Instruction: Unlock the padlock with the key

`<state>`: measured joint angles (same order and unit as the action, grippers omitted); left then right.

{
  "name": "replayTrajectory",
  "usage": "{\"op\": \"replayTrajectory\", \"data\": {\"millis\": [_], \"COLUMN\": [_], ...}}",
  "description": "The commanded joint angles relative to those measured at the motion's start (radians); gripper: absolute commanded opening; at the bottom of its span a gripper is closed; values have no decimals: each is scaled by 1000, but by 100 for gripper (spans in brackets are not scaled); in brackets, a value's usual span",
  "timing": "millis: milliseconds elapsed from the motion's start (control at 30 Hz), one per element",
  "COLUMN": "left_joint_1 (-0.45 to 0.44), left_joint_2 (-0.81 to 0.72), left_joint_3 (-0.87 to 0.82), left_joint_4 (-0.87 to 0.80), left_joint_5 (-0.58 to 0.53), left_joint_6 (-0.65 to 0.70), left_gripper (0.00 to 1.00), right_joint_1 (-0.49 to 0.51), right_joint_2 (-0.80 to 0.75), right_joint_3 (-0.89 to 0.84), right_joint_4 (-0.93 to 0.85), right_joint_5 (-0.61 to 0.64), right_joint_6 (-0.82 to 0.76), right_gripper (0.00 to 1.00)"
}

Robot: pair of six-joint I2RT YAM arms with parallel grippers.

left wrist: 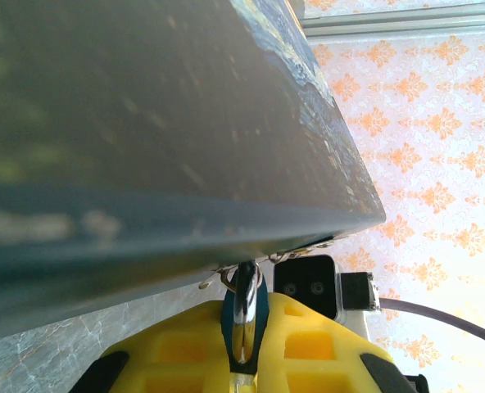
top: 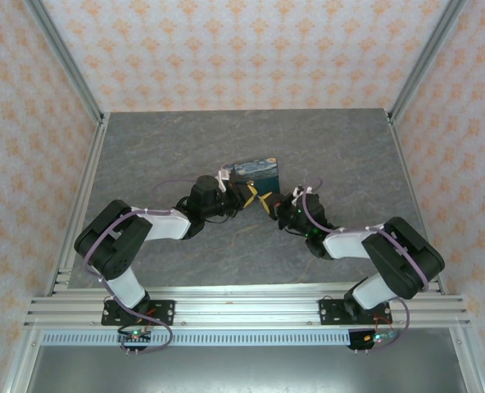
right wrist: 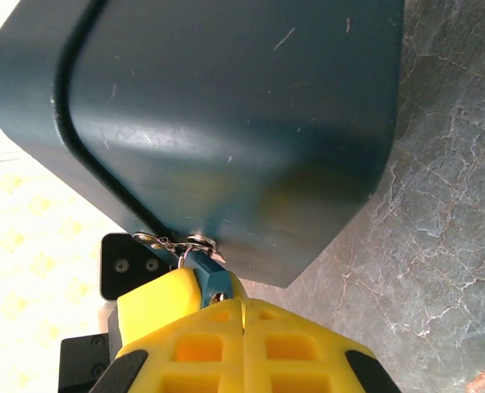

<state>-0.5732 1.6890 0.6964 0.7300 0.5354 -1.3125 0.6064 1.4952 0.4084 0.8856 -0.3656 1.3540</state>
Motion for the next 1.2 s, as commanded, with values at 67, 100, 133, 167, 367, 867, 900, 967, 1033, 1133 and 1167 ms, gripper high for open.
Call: {"op": "replayTrajectory", "data": {"millis": [67, 100, 133, 167, 367, 867, 900, 967, 1033, 1133, 1167], "left_joint_1": [4, 4, 1, 2, 1, -8, -10, -11, -15, -20, -23], "left_joint_2": [-15, -14, -14, -11, -4, 0, 1, 1, 4, 3, 4], "left_joint_3": [-6, -6, -6, -6, -8, -1, 2, 4, 5, 6, 8], "left_joint_4": [63, 63, 63, 63, 62, 43, 45, 51, 68, 85, 90], "left_joint_5": [0, 1, 0, 0, -6, -18, -19, -20, -20, -22, -22], "left_joint_6": [-7, -5, -5, -4, -1, 10, 7, -4, -24, -60, -71], "left_gripper": [0, 0, 0, 0, 0, 0, 0, 0, 0, 0, 0], "right_joint_1": [4, 4, 4, 4, 4, 4, 4, 4, 4, 5, 4], "right_joint_2": [16, 17, 18, 19, 5, -8, -5, 1, 12, 27, 32], "right_joint_3": [32, 32, 34, 36, 41, 66, 65, 66, 64, 61, 60], "right_joint_4": [49, 52, 56, 56, 50, 25, 26, 27, 32, 40, 46], "right_joint_5": [14, 17, 16, 16, 15, 7, 8, 10, 13, 26, 30], "right_joint_6": [8, 8, 10, 10, 10, 7, 6, 4, 3, 0, -1], "right_gripper": [0, 0, 0, 0, 0, 0, 0, 0, 0, 0, 0]}}
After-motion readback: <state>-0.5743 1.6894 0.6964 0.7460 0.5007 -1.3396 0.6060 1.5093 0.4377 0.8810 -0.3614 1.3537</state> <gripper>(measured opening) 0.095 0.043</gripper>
